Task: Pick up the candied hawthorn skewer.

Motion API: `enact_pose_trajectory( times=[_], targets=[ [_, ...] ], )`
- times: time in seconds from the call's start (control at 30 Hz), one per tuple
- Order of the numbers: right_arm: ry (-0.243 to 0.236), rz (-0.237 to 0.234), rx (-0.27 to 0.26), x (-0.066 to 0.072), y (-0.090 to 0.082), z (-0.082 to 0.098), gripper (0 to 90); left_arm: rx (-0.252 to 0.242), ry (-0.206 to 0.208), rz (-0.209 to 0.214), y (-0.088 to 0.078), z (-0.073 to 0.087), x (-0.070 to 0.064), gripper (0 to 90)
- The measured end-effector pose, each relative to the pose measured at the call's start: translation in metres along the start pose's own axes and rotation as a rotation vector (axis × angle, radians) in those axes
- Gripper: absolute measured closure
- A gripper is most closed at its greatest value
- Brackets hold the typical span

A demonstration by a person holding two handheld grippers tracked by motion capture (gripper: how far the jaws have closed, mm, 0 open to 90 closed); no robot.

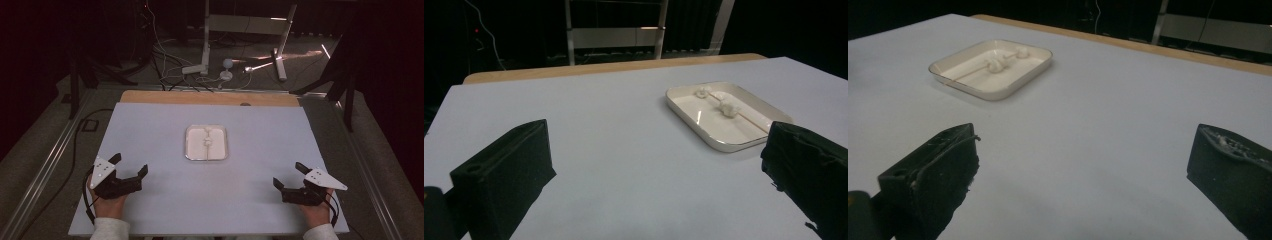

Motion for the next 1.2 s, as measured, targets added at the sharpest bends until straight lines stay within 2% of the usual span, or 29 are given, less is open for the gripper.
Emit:
enact_pose_trajectory(
  times=[0.1,0.13,0.17,0.23,0.37,0.6,0.83,1.2],
  targets=[
    [0.008,-0.004,0.001,-0.001,0.001,0.001,0.0,0.008,-0.003,-0.003,0.000,0.001,0.000,0.4],
    [0.024,-0.015,0.001,-0.001,0.001,0.001,0.0,0.016,-0.027,0.008,0.001,0.000,0.001,0.4],
    [0.044,-0.024,-0.003,-0.001,0.001,0.001,0.0,0.019,-0.034,0.010,0.002,0.000,0.001,0.5],
    [0.064,-0.030,-0.004,-0.001,0.002,0.000,0.0,0.026,-0.028,0.004,0.001,-0.001,0.001,0.6],
    [0.043,-0.008,-0.006,-0.002,0.003,0.000,0.0,0.031,-0.023,0.002,0.000,-0.002,0.000,0.9],
    [0.033,-0.003,-0.015,-0.001,0.003,0.000,0.0,0.023,-0.026,-0.001,0.000,-0.006,0.002,0.9],
    [0.033,0.008,-0.025,-0.001,0.002,0.000,0.0,0.019,-0.010,0.009,0.004,-0.019,-0.001,0.9],
    [0.043,0.011,-0.030,-0.003,0.001,-0.001,0.0,0.028,0.011,0.042,0.027,-0.045,-0.007,0.9]
  ],
)
Point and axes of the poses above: each handheld gripper's, and its own axes: y roughly forward along the jaws, z roughly out of its underside, x roughly to its left, the point moved 2 cm from there along y, roughly forward along the jaws, and after that the axes turned 14 degrees about y, right-handed, at the moved point
